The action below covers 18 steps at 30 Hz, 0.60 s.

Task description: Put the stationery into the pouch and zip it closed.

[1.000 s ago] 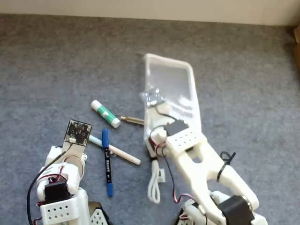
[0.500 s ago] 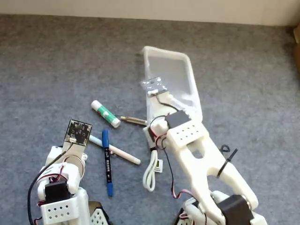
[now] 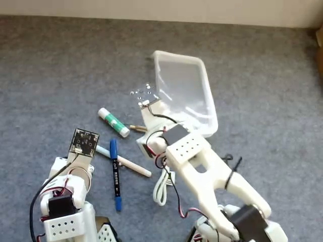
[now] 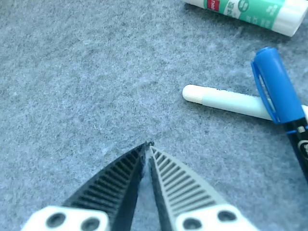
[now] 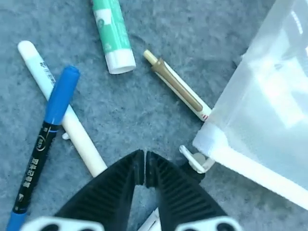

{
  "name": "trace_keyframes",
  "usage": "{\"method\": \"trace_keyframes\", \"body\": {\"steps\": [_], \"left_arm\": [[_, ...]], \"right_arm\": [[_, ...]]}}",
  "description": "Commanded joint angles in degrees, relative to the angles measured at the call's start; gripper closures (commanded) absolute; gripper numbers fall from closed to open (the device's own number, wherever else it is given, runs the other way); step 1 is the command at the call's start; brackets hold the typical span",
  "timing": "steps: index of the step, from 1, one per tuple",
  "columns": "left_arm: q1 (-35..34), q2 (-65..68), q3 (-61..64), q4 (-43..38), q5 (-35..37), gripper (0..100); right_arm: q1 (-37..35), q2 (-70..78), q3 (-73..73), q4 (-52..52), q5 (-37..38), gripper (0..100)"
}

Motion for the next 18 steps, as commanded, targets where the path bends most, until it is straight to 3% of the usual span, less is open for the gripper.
{"method": "trace_keyframes", "body": {"steps": [1,11,18], "left_arm": [[-0.84,-0.66,0.92,-0.88,0.35,99],[-0.84,-0.66,0.84,-0.88,0.35,99],[-0.84,-0.66,0.84,-0.88,0.35,99]], "right_arm": [[-0.13,1.80,-2.86,-3.56,-0.35,99.1],[9.98,8.40,-2.86,-2.77,-0.35,99.1],[11.03,1.19,-3.38,10.51,-0.35,98.5]]}}
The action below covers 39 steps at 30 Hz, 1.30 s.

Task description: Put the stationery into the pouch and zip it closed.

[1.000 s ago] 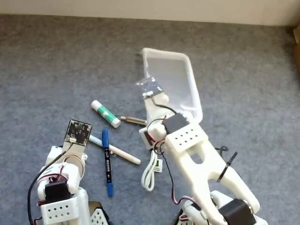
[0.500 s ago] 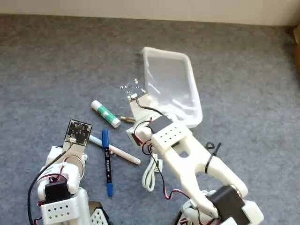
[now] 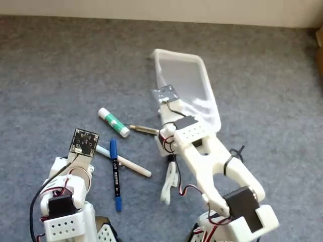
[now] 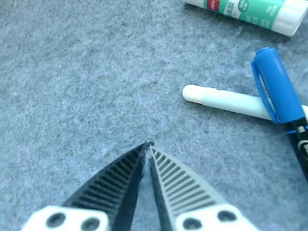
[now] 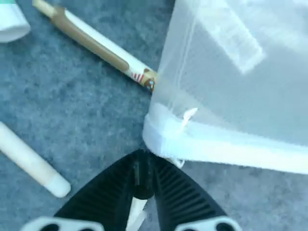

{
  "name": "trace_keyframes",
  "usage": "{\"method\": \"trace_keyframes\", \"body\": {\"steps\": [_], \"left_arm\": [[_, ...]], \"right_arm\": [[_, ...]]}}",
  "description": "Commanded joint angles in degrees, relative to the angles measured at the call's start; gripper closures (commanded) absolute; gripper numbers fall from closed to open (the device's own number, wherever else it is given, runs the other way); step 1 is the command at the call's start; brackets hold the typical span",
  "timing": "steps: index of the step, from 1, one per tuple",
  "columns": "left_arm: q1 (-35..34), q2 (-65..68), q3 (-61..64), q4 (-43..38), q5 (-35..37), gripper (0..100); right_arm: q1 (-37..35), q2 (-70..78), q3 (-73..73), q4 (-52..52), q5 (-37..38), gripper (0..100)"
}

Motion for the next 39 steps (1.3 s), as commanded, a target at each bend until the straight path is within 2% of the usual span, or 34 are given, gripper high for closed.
{"method": "trace_keyframes", "body": {"steps": [1,3,8,13,19,28,31,34,39], "left_arm": [[-0.84,-0.66,0.84,-0.88,0.35,99],[-0.84,-0.66,0.84,-0.88,0.35,99],[-0.84,-0.66,0.84,-0.88,0.35,99],[-0.84,-0.66,0.84,-0.88,0.35,99],[-0.84,-0.66,0.84,-0.88,0.35,99],[-0.84,-0.66,0.84,-0.88,0.35,99],[-0.84,-0.66,0.84,-0.88,0.35,99],[-0.84,-0.66,0.84,-0.88,0.35,99],[-0.84,-0.66,0.84,-0.88,0.35,99]], "right_arm": [[0.75,-7.52,-3.30,4.79,-0.26,98.5],[0.75,-9.98,-3.12,5.14,-0.26,97.2],[0.66,-12.00,-2.42,6.29,-0.62,84.4],[-1.45,-11.91,-1.54,9.01,-0.70,84.1],[-2.51,-11.82,2.07,6.46,-0.70,84.1],[-2.42,-0.48,4.18,1.98,-0.70,84.8],[-2.33,2.51,1.71,2.33,-0.70,91.9],[-2.24,1.36,0.75,2.33,-0.26,99.8],[-2.24,-7.52,1.10,1.98,-0.26,99.3]]}}
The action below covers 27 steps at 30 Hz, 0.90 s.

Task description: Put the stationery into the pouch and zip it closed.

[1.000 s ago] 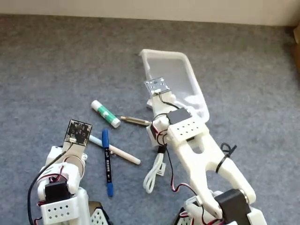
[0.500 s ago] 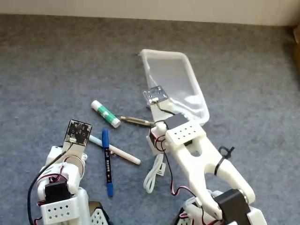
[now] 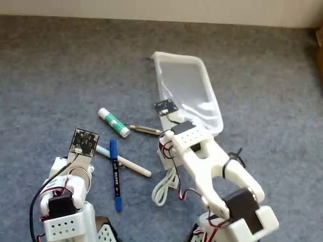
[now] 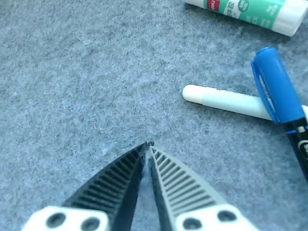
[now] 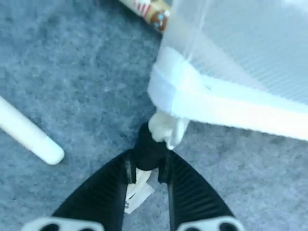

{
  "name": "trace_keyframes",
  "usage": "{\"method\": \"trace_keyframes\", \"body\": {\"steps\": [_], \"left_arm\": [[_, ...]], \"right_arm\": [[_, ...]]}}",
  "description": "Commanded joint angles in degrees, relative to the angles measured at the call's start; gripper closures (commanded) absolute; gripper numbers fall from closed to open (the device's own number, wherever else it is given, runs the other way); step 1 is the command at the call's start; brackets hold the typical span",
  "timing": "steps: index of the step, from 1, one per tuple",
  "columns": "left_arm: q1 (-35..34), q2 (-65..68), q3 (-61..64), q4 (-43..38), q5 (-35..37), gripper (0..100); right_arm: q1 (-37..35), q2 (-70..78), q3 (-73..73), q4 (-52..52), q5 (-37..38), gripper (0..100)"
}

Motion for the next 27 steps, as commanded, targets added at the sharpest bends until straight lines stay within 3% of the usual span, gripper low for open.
{"method": "trace_keyframes", "body": {"steps": [1,13,17,23,27], "left_arm": [[-0.84,-0.66,0.92,-0.88,0.35,99],[-0.22,-0.66,-4.53,-4.57,0.53,99],[4.53,-0.66,-8.57,-4.57,0.88,88],[9.89,-0.66,-13.14,-4.92,21.80,64],[12.97,-0.66,-18.59,-4.92,26.73,63]], "right_arm": [[-0.40,-9.63,-1.89,-0.66,-0.26,99.3],[-0.92,-31.52,3.91,-0.66,2.20,99.3],[-3.21,-38.20,4.00,-0.40,3.69,99.3],[-4.09,-45.14,4.00,-0.40,3.78,99.3],[-4.26,-49.10,3.91,1.63,3.87,99.3]]}}
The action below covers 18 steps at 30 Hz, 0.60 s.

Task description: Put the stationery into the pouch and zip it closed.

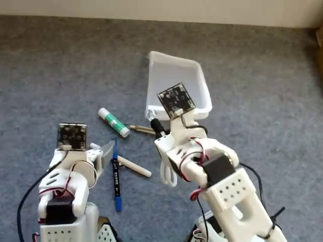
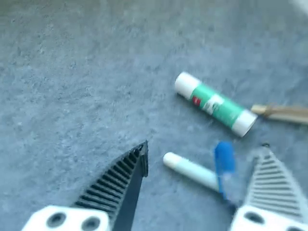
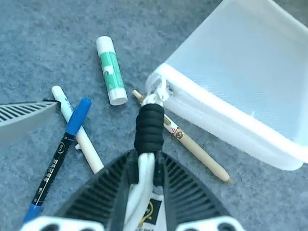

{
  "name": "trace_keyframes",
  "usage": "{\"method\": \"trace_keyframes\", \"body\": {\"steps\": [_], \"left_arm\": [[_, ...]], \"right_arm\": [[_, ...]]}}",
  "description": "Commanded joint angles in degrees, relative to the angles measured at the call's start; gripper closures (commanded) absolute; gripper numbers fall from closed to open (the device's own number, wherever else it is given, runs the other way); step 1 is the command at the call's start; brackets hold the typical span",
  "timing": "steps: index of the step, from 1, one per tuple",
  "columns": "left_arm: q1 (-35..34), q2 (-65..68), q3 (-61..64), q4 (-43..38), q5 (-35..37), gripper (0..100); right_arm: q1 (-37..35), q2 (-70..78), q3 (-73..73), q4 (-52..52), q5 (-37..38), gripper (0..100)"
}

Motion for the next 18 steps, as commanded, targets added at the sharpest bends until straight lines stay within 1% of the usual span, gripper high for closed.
{"method": "trace_keyframes", "body": {"steps": [1,8,11,13,18], "left_arm": [[4.09,-0.66,-7.08,-1.23,4.40,63],[12.53,-0.57,-10.59,-1.85,7.38,63],[13.41,-0.31,-8.75,-5.98,8.18,63],[13.49,-0.31,-7.16,-8.62,8.09,63],[14.02,-0.48,-6.29,-10.20,8.18,63]], "right_arm": [[-0.92,-5.49,-0.84,1.19,0.88,99.3],[-0.92,-12.97,-0.75,1.45,0.44,99.3],[-1.01,-15.16,-0.66,3.38,0.35,99.3],[-2.77,-15.96,-0.66,4.97,0.53,99.3],[-5.76,-15.96,-0.66,7.08,0.53,99.3]]}}
